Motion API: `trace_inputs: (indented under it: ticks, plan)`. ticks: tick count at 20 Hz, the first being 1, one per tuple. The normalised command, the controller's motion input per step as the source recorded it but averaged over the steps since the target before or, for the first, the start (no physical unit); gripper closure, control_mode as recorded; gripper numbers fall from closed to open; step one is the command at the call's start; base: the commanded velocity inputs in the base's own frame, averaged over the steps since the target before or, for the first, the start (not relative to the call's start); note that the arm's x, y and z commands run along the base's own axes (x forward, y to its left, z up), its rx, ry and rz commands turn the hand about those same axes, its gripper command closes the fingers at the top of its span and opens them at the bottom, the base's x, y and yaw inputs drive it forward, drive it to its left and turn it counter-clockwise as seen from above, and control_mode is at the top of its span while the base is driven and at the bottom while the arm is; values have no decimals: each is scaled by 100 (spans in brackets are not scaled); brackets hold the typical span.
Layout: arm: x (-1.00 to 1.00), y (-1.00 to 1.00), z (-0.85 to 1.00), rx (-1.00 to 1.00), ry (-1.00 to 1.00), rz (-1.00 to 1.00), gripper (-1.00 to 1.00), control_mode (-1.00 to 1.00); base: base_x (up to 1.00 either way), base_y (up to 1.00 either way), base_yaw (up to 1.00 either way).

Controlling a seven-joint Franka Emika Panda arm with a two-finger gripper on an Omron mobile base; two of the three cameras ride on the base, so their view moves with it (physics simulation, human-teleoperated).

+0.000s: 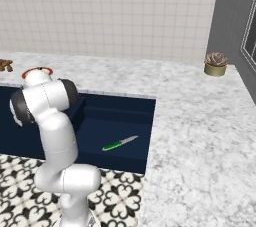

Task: Pick up the knife from the drawer and place it on the cutting board. Then place the meat from the plate to the cutting board.

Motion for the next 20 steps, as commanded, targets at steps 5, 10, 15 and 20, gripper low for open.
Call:
trace_inputs:
  ticks: [5,10,15,20]
  plan:
    - [-6,-91,100,7,-13,-20,-100,-100,0,0,0]
    - [-1,-100,94,0,0,-19,-100,-100,0,0,0]
    - [0,-100,18,-5,14,-14,-100,-100,0,0,0]
    - [17,-100,-32,-1,30,-4,-100,-100,0,0,0]
